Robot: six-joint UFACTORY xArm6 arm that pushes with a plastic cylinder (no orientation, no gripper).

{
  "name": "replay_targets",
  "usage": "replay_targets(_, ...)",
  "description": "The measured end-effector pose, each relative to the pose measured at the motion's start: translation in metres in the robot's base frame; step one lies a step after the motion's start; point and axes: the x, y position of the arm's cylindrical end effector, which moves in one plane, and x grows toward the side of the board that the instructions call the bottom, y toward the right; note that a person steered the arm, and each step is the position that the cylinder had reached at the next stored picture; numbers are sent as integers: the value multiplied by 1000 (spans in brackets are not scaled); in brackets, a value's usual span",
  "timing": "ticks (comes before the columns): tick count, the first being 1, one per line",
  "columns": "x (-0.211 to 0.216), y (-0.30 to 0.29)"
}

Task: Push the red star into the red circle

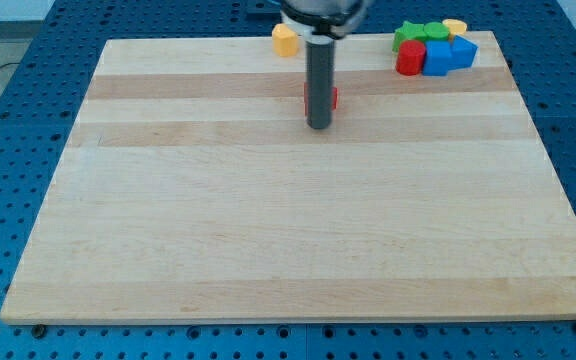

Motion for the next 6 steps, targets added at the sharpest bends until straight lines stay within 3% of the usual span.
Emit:
replay_targets(2,7,-15)
replay_targets(3,4,-76)
replay_targets(4,-27,-91)
replay_targets(5,-45,-70)
replay_targets(6,-43,-4)
